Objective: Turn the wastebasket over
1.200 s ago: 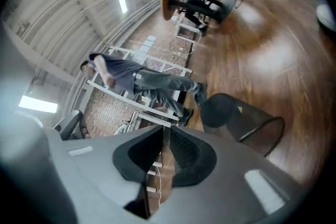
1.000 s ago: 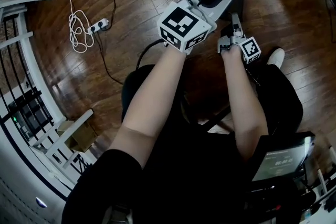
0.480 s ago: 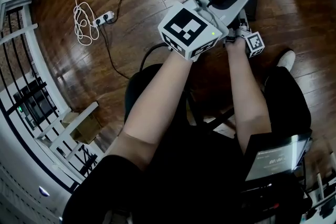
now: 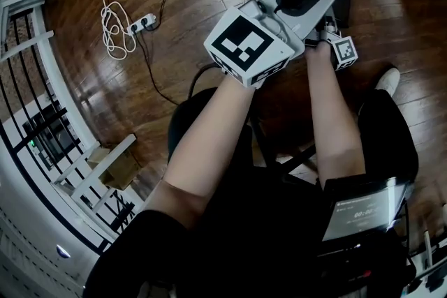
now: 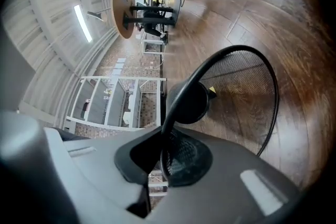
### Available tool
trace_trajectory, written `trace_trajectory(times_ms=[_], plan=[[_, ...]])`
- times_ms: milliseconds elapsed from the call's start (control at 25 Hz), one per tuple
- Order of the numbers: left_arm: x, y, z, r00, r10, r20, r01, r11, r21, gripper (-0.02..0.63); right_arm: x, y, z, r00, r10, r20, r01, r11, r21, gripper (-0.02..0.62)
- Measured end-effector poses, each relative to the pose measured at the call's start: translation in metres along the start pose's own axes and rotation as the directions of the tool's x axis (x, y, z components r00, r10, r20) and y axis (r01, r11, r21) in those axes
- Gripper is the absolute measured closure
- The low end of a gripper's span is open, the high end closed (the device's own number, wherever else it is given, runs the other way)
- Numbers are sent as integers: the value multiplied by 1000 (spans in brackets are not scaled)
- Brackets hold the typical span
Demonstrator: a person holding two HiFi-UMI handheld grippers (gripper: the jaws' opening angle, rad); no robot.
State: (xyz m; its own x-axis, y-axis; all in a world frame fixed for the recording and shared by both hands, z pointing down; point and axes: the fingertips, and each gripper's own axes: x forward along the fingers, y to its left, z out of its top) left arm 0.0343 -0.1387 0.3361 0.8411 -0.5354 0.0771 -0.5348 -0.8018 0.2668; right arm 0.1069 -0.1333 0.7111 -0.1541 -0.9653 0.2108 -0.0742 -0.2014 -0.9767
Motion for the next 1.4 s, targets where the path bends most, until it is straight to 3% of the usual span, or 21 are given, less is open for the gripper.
trace_trajectory(times_ms=[520,640,760,920,1000,1080,1160,1240,1400], plan=[[-7,12,12,999,24,33,-24,1000,-1,603,-3,50,24,988,-14,-152,-18,978,-206,580],[-12,11,23,998,27,52,-27,1000,5,603,-4,79,29,962,-49,-269,-48,939,-341,580],[-21,5,32,997,30,68,-31,999,9,604,-12,109,29,914,-116,-388,-100,865,-492,580],[-16,9,19,997,34,63,-34,999,7,603,-13,114,36,825,-239,-513,-180,749,-638,587],[-14,14,13,997,42,62,-42,999,0,603,-12,115,35,759,-312,-571,-246,675,-696,588],[-11,17,11,997,48,67,-48,999,-3,603,-14,114,33,682,-403,-610,-327,579,-747,588],[-9,19,10,996,52,73,-52,999,-5,603,-19,107,32,604,-513,-611,-407,460,-789,588],[-9,22,7,995,57,76,-57,998,-10,603,-25,93,31,521,-633,-573,-495,322,-807,588],[-9,25,3,995,64,78,-63,998,-17,603,-46,58,24,354,-845,-401,-726,22,-687,584]])
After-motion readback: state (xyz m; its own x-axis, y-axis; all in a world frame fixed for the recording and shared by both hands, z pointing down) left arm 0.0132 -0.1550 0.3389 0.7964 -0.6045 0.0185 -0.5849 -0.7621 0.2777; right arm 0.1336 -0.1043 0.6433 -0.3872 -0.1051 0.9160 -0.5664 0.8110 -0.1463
